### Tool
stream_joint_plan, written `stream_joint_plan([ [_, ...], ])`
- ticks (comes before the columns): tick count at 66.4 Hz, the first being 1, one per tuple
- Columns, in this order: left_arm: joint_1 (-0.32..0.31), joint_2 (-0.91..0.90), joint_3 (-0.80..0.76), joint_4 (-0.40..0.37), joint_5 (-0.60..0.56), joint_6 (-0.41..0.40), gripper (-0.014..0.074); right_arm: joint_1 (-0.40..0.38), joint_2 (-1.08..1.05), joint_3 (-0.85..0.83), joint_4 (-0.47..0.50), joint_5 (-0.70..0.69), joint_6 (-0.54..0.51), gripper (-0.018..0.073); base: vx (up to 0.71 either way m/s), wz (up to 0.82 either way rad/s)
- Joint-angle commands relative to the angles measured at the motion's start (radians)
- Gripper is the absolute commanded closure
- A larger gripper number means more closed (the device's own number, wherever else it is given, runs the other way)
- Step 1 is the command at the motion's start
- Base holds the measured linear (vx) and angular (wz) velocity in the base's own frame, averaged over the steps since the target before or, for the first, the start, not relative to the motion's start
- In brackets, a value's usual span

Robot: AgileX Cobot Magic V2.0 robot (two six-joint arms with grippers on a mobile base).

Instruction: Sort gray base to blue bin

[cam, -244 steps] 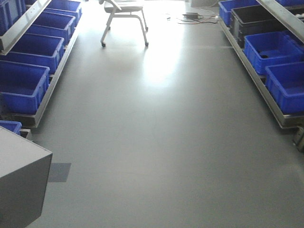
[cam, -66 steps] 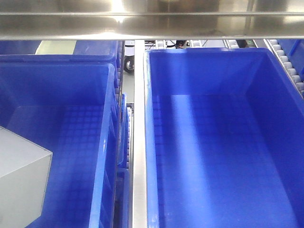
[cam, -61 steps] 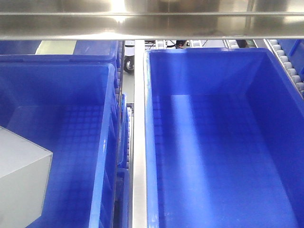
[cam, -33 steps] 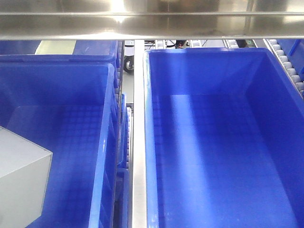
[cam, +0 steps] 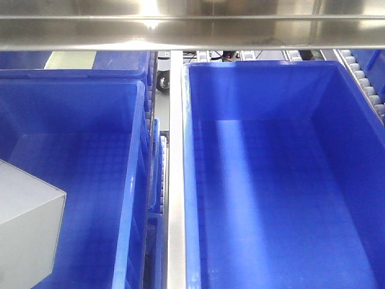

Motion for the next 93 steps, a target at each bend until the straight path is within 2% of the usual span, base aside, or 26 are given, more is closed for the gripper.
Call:
stream_joint_plan([
  [1, -0.004, 0.014, -0.027, -0.013, -0.153, -0.013, 0.0603, -0.003, 0.018, 0.005, -0.005, -0.043, -0.012, 0.0564, 0.0, 0.0],
  [13, -0.004, 0.153, -0.029, -0.113, -0.259, -0.003, 0.0603, -0.003, 0.018, 0.005, -0.005, -0.043, -0.012, 0.0564, 0.0, 0.0],
  [28, -0.013, 0.45, -0.052, -0.142, -0.469, -0.003, 0.0603, -0.003, 0.018, 0.005, -0.005, -0.043, -0.012, 0.0564, 0.0, 0.0],
  [34, -0.061, 0.567, -0.101, -0.141, -0.496, -0.003, 0.0603, -0.003, 0.018, 0.005, -0.005, -0.043, -0.012, 0.0564, 0.0, 0.0],
  [43, -0.173, 0.747, -0.195, -0.133, -0.534, -0.003, 0.0603, -0.003, 0.018, 0.005, -0.005, -0.043, -0.012, 0.0564, 0.0, 0.0],
  [59, -0.347, 1.114, -0.436, -0.133, -0.532, -0.003, 0.0601, -0.003, 0.018, 0.005, -0.005, -0.043, -0.012, 0.0564, 0.0, 0.0],
  [68, -0.418, 1.317, -0.593, -0.133, -0.523, -0.003, 0.0599, -0.003, 0.018, 0.005, -0.005, -0.043, -0.012, 0.0564, 0.0, 0.0],
  [81, -0.447, 1.575, -0.832, -0.133, -0.428, -0.003, 0.0593, -0.003, 0.018, 0.005, -0.005, -0.043, -0.012, 0.0564, 0.0, 0.0],
  [93, -0.447, 1.712, -0.963, -0.134, -0.302, -0.003, 0.0584, -0.003, 0.018, 0.005, -0.005, -0.043, -0.012, 0.0564, 0.0, 0.0],
])
